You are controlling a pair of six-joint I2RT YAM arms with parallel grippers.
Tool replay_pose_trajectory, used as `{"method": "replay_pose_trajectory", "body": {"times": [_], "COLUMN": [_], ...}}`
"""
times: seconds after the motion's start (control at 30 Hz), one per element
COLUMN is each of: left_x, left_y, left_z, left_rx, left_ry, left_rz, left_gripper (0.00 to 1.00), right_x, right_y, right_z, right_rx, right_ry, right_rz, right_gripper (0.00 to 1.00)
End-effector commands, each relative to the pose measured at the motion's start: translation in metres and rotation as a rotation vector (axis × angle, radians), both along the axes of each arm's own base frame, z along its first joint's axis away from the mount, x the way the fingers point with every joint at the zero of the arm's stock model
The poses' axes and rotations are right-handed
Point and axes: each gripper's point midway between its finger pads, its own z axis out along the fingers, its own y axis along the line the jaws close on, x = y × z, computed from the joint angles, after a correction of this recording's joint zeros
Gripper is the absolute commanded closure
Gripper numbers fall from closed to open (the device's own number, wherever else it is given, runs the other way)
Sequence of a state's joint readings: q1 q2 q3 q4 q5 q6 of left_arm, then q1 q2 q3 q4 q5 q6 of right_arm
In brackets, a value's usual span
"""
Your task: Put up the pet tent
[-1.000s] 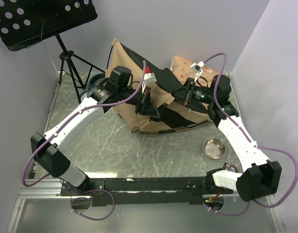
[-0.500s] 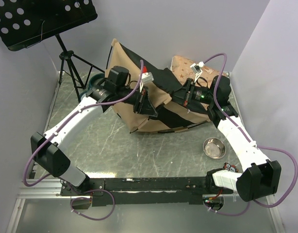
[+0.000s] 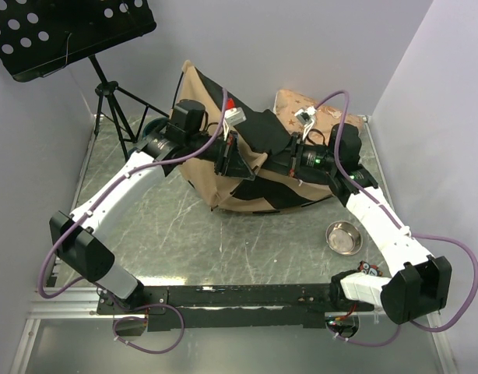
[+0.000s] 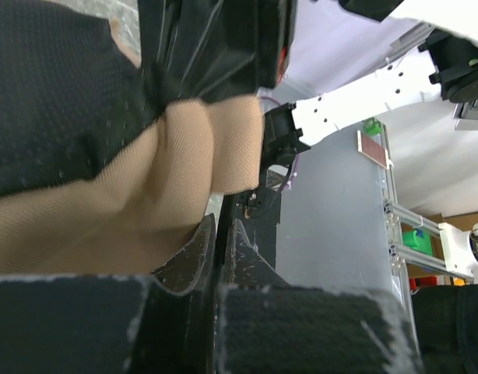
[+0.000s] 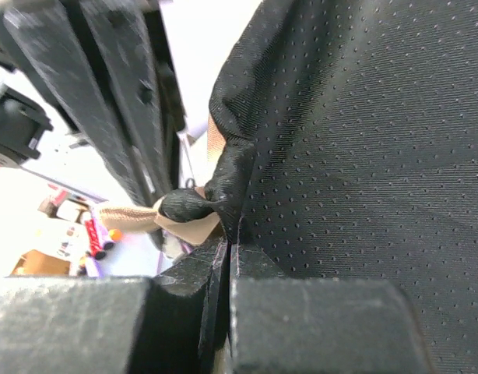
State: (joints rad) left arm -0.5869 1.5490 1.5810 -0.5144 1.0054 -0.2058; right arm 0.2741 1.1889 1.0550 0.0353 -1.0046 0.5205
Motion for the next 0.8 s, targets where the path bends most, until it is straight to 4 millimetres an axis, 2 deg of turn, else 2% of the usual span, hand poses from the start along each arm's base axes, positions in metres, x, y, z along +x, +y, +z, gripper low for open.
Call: {"method": "replay_pose_trajectory", "body": {"times": [0.0, 0.23, 0.33, 0.47, 0.53, 0.6, 0.67, 0.77], "left_x": [0.011, 0.009, 0.0, -0.008, -0.014, -0.022, -0.03, -0.033], "left_y": [-0.002, -0.005, -0.001, 0.011, 0.016, 0.019, 0.022, 0.026], "left_z": [0.017, 0.029, 0.035, 0.046, 0.049, 0.043, 0.041, 0.036], "left_rx": [-0.011, -0.048, -0.078, -0.092, -0.104, -0.104, -0.113, -0.12], "left_ry": [0.025, -0.015, -0.093, -0.235, -0.295, -0.36, -0.454, -0.564], "left_rz": [0.069, 0.056, 0.021, 0.028, 0.018, 0.005, 0.005, 0.029], "left_gripper": [0.99, 0.99, 0.99, 0.99, 0.99, 0.99, 0.99, 0.99], "right_x": [-0.017, -0.027, -0.037, -0.052, -0.06, -0.066, -0.073, -0.08], "right_y": [0.003, 0.01, 0.012, 0.007, 0.002, -0.003, -0.01, -0.02], "right_z": [0.017, 0.018, 0.028, 0.047, 0.055, 0.06, 0.063, 0.063], "right_rx": [-0.027, -0.067, -0.055, -0.076, -0.096, -0.115, -0.123, -0.153], "right_ry": [-0.121, -0.204, -0.239, -0.345, -0.393, -0.419, -0.423, -0.457], "right_rz": [0.046, 0.076, 0.138, 0.188, 0.19, 0.186, 0.193, 0.193], "right_gripper": [1.0, 1.0, 1.0, 0.43, 0.25, 0.08, 0.0, 0.0]}}
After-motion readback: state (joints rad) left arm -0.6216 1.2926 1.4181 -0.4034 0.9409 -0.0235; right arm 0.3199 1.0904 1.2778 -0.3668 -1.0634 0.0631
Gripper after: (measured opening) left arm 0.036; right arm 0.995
